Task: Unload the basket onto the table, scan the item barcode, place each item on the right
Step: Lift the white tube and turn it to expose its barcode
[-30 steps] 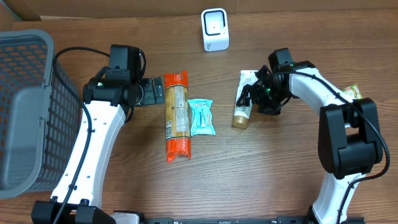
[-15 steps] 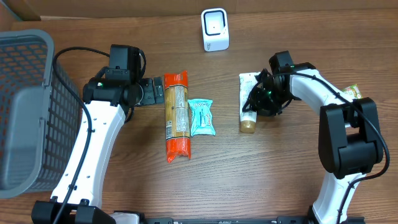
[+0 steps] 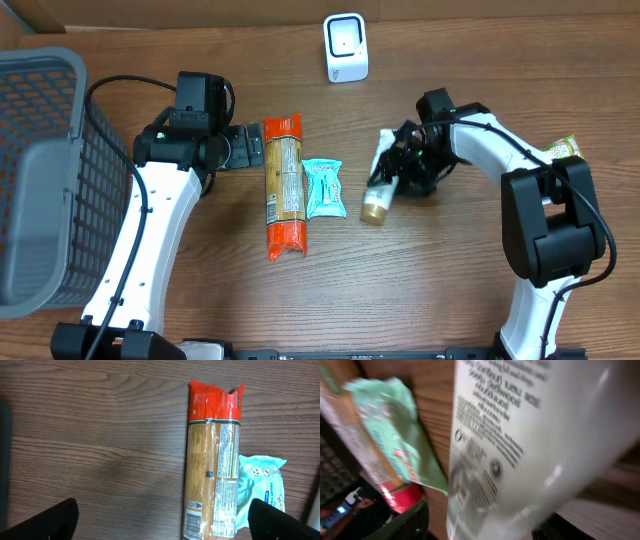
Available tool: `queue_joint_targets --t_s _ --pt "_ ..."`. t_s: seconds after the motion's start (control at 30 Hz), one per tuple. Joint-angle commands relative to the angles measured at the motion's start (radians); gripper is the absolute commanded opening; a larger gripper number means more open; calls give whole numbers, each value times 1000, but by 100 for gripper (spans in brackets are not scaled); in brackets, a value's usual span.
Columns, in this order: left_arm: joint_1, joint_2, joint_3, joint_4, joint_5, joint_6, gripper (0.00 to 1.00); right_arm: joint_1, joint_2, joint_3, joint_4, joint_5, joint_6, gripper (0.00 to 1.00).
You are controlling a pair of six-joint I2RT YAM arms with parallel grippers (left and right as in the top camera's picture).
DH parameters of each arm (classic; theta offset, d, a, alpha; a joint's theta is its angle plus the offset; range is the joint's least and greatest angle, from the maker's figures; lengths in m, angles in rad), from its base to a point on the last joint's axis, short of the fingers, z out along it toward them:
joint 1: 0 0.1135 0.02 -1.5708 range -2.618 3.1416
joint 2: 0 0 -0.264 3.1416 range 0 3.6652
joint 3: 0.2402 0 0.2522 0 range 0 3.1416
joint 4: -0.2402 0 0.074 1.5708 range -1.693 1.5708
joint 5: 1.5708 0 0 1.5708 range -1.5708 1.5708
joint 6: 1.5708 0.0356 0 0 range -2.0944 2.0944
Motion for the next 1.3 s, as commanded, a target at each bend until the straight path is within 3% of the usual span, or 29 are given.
queue_joint_targets --t_s 0.0,0.17,0.27,0.37,0.47,0.6,0.83,1.03,1.27 --pt "-2 2 5 2 -9 23 100 -3 2 93 37 -47 37 65" --pt "-2 2 5 2 -9 23 100 -6 2 174 12 249 36 72" --pt "-2 2 5 2 -9 23 100 -6 2 212 9 320 10 73" --pt "-2 2 5 2 -9 23 100 -1 2 235 114 322 -71 71" --pt "-2 2 5 2 -9 23 100 29 6 233 274 330 -131 62" --pt "-2 2 5 2 -10 23 99 94 20 232 417 334 -114 60" --pt "-2 2 5 2 -9 23 100 200 87 232 468 457 85 42" --pt "-2 2 5 2 -9 23 99 208 127 232 408 518 280 5" --pt "-2 2 5 2 -9 23 100 199 130 232 339 700 493 4"
